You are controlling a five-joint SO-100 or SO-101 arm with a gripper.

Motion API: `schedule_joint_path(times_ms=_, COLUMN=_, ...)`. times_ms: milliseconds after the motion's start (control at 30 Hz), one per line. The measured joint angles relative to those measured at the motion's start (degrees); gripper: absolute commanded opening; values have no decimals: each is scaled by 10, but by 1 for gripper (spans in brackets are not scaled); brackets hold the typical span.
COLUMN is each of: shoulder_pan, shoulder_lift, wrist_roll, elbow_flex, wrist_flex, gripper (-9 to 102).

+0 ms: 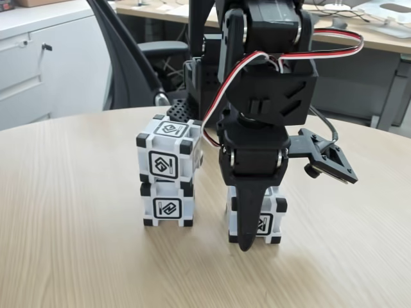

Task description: Stack cubes from left to right.

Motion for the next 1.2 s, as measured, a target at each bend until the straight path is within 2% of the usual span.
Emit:
schedule_joint_path(times_ms=700, shoulder_pan=1, shoulder_lift=403, wrist_roll=-72, elbow_flex=-7, wrist_flex=-1, gripper=0)
schedule_joint_path(times_ms=1200, shoulder_pan=177, shoulder_lift=451, wrist_roll=-152, elbow_flex=-7, wrist_flex=32, gripper=0)
